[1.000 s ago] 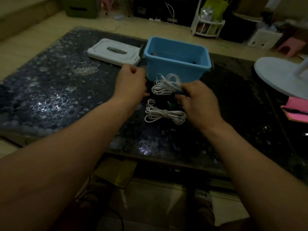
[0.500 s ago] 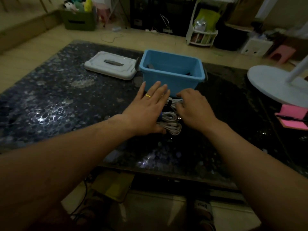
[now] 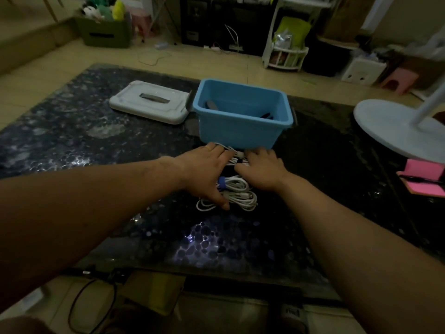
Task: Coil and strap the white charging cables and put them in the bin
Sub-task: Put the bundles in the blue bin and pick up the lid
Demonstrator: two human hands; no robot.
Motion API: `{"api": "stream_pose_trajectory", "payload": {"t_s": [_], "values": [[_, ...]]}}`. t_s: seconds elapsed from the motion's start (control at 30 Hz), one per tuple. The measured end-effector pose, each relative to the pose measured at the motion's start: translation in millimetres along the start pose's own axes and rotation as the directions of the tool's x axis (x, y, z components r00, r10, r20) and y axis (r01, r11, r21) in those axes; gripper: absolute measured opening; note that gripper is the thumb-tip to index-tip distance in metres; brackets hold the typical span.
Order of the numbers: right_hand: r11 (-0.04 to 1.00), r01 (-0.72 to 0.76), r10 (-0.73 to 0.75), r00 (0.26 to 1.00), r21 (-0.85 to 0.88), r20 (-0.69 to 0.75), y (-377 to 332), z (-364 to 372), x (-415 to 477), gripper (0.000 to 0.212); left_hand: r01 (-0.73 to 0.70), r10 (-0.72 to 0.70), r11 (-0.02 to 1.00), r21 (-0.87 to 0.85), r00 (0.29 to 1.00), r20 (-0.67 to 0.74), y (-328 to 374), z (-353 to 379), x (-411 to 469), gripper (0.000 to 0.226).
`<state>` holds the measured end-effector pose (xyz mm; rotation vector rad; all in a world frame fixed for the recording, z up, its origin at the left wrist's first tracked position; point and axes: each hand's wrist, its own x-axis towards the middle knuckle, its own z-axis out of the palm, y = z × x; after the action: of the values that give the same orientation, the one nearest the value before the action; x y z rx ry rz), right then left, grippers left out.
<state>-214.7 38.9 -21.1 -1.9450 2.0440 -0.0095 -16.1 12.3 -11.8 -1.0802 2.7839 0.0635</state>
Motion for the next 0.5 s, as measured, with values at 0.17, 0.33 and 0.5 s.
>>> {"api": "stream_pose_trajectory", "payload": {"t_s": [0.17, 0.33, 0.5], "values": [[0.99, 0.032, -0.035, 0.999, -0.141, -0.022, -4, -2, 5, 0.079, -0.069, 0.069, 0.997, -0.033, 0.997, 0.023, -11, 2, -1, 0.141], [0.993, 0.116, -0.118, 0.991, -0.031, -0.061, -2, 6, -3, 0.047, -0.108, 0.11, 0.99, 0.085, 0.994, -0.027, -15, 3, 2, 0.139], [0.857, 0.256, -0.362, 0.916, 0.447, 0.17, 6, -10, -9, 0.05, -0.053, 0.056, 0.998, -0.027, 0.991, 0.124, -16, -6, 12, 0.151]]}}
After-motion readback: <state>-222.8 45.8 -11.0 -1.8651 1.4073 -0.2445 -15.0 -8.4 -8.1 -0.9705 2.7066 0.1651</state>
